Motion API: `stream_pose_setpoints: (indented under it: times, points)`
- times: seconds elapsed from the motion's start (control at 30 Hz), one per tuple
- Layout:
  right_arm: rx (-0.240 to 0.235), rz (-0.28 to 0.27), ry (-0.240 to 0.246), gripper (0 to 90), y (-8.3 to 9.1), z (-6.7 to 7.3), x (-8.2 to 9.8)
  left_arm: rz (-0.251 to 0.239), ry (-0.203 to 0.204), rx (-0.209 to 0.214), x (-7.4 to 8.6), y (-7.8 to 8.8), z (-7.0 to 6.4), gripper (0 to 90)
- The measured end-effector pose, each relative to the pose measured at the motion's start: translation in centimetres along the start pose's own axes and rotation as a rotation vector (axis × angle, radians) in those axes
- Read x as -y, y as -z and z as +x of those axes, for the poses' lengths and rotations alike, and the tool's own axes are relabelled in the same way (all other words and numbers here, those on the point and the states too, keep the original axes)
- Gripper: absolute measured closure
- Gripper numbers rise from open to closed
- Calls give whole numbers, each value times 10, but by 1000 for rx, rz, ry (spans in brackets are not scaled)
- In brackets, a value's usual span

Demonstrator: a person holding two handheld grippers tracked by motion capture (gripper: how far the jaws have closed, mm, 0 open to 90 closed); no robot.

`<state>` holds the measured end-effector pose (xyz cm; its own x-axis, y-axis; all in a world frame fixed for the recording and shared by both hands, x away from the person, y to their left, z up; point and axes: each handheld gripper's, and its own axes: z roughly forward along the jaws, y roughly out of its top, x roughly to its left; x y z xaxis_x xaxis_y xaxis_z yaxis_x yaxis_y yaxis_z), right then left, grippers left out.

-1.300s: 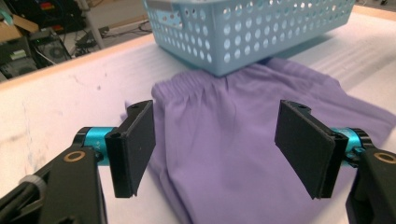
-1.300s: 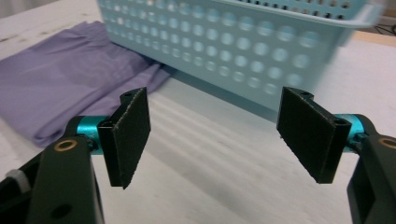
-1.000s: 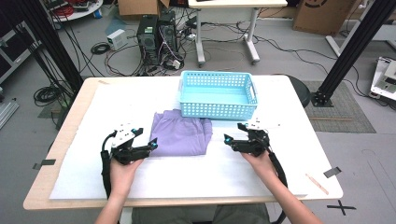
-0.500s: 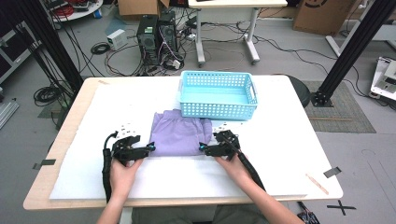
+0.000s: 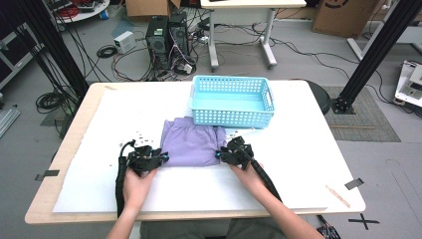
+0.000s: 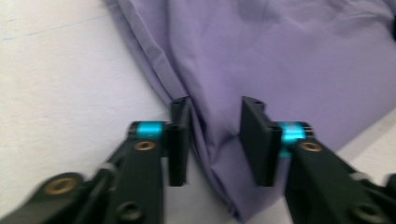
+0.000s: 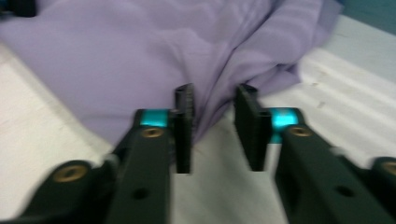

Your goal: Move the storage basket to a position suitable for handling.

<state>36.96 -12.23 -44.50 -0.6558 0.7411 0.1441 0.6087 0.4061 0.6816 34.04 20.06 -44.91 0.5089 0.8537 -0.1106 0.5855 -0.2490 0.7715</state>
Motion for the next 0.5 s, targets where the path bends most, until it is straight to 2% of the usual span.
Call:
stream_pose_setpoints:
  times: [0.03, 0.1, 0.27, 0.4, 0.43, 0.5]
  points:
    - [-20, 4, 5, 830, 0, 0, 0, -4, 1, -3, 0, 0, -1, 693]
    - [-21, 4, 20, 867, 0, 2, 0, -3, 1, 13, 0, -1, -3, 749]
    - [-35, 7, 23, 895, 4, -1, 2, -7, -3, 28, 0, -1, -7, 795]
    - [-9, 12, 36, 900, 11, -6, 9, -9, -10, 28, 0, -2, -12, 801]
    - [-8, 17, 35, 900, 12, -8, 11, -9, -14, 26, 0, -2, -13, 801]
    - [-32, 1, -10, 873, 16, -14, 14, -10, -4, 28, 0, -3, -13, 796]
